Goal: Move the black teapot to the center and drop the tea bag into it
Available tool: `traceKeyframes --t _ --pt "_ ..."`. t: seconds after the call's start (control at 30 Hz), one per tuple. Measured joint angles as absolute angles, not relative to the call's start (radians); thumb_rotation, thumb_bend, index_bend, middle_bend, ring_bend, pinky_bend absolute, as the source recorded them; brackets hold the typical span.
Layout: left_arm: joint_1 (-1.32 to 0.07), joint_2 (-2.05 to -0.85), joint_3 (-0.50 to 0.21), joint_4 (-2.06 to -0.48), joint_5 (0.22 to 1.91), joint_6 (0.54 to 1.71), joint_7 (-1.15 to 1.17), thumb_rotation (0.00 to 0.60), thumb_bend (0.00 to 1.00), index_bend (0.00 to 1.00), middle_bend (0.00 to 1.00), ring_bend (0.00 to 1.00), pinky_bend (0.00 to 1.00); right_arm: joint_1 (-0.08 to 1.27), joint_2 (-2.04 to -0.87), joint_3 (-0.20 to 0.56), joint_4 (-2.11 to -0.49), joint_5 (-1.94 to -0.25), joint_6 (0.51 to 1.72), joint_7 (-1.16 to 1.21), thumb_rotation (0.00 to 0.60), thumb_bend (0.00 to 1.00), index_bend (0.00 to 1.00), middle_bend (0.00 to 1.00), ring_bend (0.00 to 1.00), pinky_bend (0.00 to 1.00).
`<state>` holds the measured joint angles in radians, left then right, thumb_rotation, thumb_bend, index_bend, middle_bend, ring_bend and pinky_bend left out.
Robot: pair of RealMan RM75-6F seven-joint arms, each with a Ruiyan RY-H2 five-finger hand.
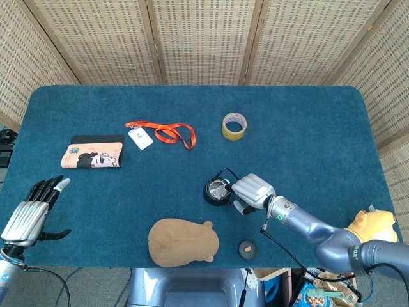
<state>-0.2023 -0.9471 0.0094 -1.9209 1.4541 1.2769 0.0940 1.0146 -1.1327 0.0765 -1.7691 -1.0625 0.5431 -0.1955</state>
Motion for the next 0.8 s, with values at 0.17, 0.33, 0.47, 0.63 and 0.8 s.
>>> traceKeyframes --t 0.17,0.33,0.47,0.63,0.8 --pt "-0.201 -0.947 0.011 -1.920 1.449 1.274 0.095 0.600 0.10 0.00 0.00 0.00 0.00 1.035 -1.160 0.075 -1.758 -1.039 0.547 -0.211 0.500 0.78 0.24 1.00 0.98 0.79" --pt "-0.200 -0.947 0.014 -1.918 1.448 1.272 0.093 0.600 0.10 0.00 0.00 0.00 0.00 1.057 -1.188 0.071 -1.745 -1.017 0.547 -0.228 0.498 0.78 0.24 1.00 0.98 0.79" --pt "-0.197 -0.945 0.017 -1.914 1.448 1.274 0.083 0.600 0.10 0.00 0.00 0.00 0.00 1.074 -1.216 0.059 -1.723 -0.996 0.548 -0.251 0.496 0.78 0.24 1.00 0.98 0.79" --pt "-0.194 -0.941 0.021 -1.907 1.447 1.270 0.067 0.600 0.10 0.00 0.00 0.00 0.00 1.093 -1.241 0.037 -1.699 -0.965 0.545 -0.275 0.499 0.78 0.24 1.00 0.98 0.80" --pt "-0.192 -0.941 0.023 -1.900 1.446 1.268 0.057 0.600 0.10 0.00 0.00 0.00 0.00 1.108 -1.252 0.022 -1.687 -0.938 0.548 -0.293 0.496 0.78 0.24 1.00 0.98 0.80"
